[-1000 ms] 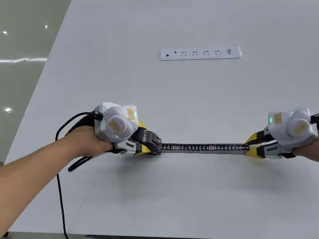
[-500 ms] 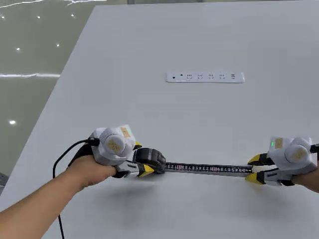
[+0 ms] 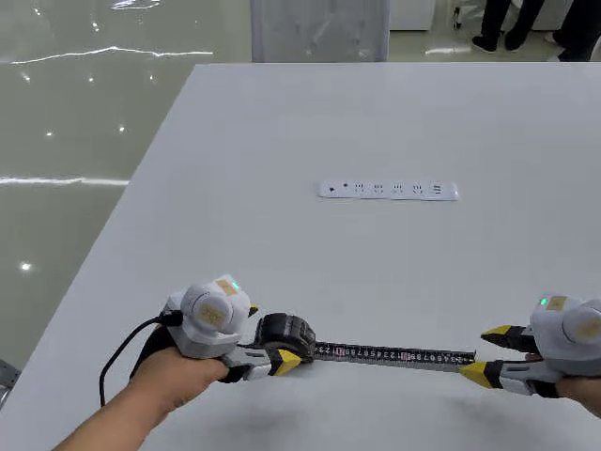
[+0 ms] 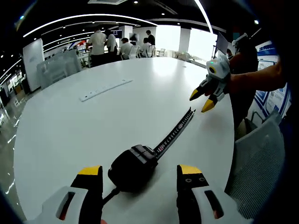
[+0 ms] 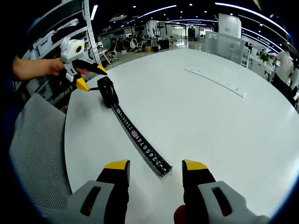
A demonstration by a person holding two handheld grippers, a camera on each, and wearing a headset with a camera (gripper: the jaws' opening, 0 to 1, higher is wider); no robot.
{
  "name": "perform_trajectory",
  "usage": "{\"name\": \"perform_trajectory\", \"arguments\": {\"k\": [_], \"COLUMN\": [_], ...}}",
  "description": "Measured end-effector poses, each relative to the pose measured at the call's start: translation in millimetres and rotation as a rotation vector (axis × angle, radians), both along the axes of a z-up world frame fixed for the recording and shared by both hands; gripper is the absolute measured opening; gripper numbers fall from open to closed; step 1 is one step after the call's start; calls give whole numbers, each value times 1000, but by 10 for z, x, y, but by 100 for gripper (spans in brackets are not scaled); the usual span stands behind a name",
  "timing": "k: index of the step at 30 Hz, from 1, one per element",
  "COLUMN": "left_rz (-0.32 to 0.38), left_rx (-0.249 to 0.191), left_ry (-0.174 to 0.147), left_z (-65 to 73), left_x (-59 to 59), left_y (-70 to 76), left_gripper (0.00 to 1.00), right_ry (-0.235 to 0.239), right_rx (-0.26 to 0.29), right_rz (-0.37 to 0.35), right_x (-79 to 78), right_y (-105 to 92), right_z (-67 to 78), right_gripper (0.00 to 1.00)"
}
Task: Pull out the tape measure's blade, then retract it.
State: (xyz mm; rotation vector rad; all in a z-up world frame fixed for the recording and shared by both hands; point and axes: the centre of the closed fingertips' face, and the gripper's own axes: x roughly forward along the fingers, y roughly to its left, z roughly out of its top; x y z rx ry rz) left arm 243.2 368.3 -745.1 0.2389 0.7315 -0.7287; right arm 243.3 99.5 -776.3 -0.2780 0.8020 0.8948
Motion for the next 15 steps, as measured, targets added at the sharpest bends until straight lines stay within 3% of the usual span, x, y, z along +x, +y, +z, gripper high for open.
{"name": "perform_trajectory", "arguments": {"k": [10,15], "left_rz": [124,162], "left_rx": [-7,-13], "left_ry": [-10,-10], "left_z": [68,93], "left_x": [-127,-224], "left_y": [100,173], "left_gripper": [80,83], "right_ry": [7,-2], "right_rx": [56,70], "right_rz": [-135,-172], "right_x": [-222,-338], "right_y": [-46,-41], "right_z": [143,236], "right_gripper": [57,62]}}
